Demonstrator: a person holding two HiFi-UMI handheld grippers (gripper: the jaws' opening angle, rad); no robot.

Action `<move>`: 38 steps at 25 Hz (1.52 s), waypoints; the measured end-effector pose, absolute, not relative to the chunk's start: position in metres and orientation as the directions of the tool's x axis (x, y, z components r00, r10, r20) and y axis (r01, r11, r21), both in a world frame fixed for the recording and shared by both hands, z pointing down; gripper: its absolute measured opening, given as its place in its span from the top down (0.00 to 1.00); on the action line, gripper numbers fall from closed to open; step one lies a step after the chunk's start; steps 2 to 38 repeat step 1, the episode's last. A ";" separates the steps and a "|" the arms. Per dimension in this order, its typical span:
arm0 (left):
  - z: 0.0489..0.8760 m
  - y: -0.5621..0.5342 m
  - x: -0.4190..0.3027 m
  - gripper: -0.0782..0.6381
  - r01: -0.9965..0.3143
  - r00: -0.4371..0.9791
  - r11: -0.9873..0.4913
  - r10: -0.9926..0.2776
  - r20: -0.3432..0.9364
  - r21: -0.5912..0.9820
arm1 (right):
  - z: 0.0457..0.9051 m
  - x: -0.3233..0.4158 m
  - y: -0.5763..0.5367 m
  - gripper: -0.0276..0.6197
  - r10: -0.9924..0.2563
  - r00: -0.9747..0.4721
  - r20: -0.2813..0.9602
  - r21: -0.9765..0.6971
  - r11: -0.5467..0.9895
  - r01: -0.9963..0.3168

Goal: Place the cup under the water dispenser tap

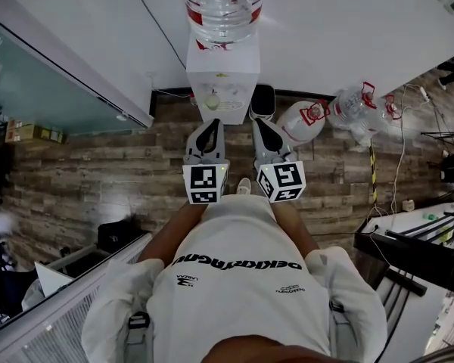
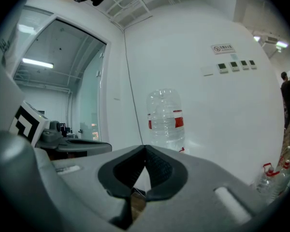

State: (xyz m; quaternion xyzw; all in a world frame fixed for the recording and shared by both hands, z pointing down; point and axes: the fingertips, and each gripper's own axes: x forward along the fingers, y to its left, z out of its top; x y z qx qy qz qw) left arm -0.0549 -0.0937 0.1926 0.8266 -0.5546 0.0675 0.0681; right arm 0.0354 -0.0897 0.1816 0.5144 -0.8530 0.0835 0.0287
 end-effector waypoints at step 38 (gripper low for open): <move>0.193 -0.096 -0.054 0.89 -0.926 0.375 -0.375 -0.909 0.184 0.036 | 0.182 0.036 -0.092 0.96 -0.873 -0.468 0.134 -0.113 0.456 -0.883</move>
